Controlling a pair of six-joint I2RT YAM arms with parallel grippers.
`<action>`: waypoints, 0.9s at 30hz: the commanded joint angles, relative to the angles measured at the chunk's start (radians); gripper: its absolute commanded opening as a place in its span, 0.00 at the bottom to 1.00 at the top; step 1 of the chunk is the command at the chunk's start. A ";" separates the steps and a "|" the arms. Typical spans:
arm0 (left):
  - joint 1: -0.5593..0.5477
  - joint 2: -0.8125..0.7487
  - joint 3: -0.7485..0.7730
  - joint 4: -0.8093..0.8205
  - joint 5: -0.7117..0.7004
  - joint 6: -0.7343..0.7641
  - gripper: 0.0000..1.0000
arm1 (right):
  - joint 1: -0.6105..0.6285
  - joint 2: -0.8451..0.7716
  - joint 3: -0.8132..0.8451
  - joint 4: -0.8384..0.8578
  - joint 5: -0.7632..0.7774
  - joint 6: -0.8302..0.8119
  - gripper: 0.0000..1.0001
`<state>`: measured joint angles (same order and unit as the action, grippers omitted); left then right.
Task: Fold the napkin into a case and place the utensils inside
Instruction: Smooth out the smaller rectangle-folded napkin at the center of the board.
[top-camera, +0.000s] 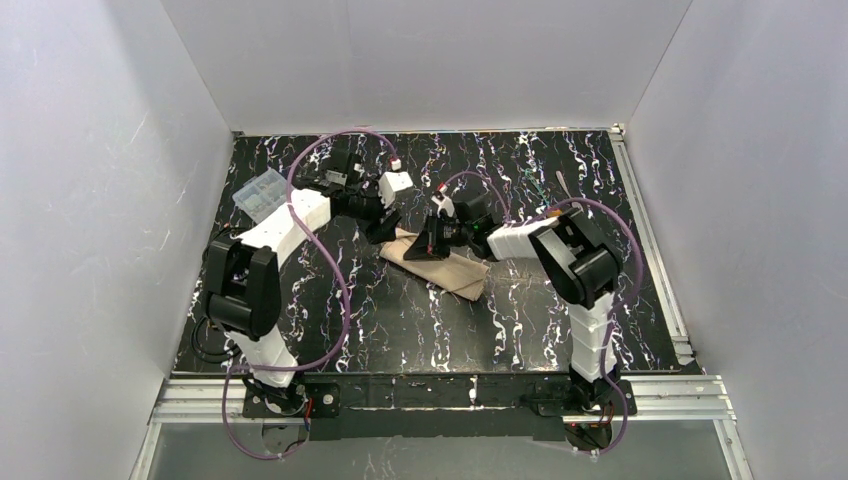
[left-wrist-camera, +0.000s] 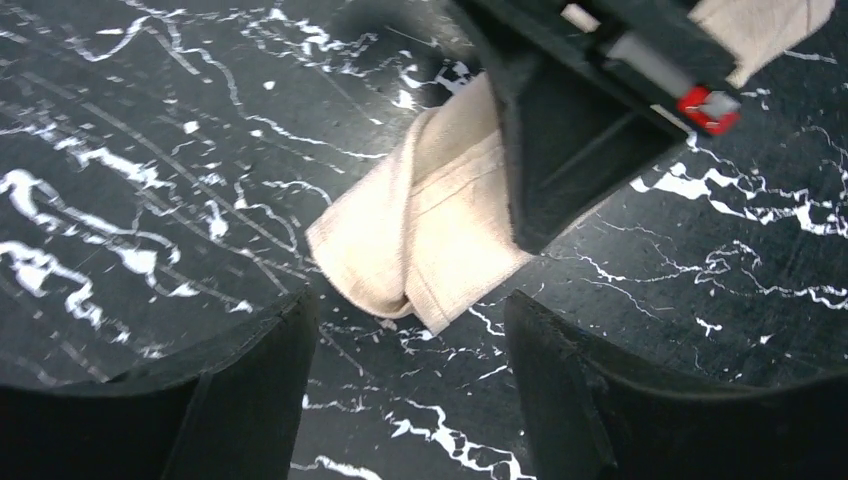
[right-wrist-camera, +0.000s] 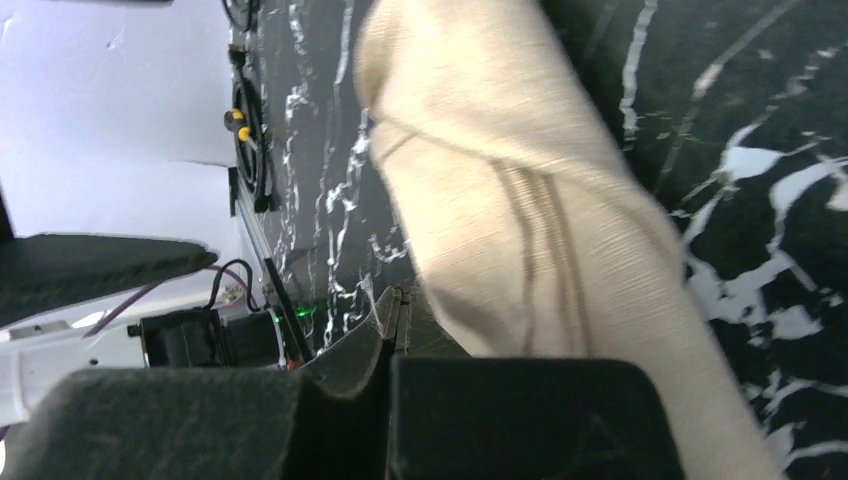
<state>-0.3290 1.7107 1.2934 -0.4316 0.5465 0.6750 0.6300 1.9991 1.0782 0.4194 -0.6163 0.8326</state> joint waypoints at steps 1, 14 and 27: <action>-0.004 0.051 0.038 -0.061 0.131 0.100 0.61 | 0.003 0.082 0.051 0.144 -0.019 0.090 0.02; -0.038 0.189 0.088 -0.040 0.087 0.120 0.37 | 0.002 0.143 0.058 0.177 -0.035 0.095 0.02; -0.100 0.187 0.022 0.076 -0.052 0.140 0.31 | -0.009 0.146 0.039 0.180 -0.054 0.088 0.02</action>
<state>-0.4179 1.9087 1.3396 -0.4007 0.5507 0.8074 0.6277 2.1357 1.1107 0.5568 -0.6510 0.9222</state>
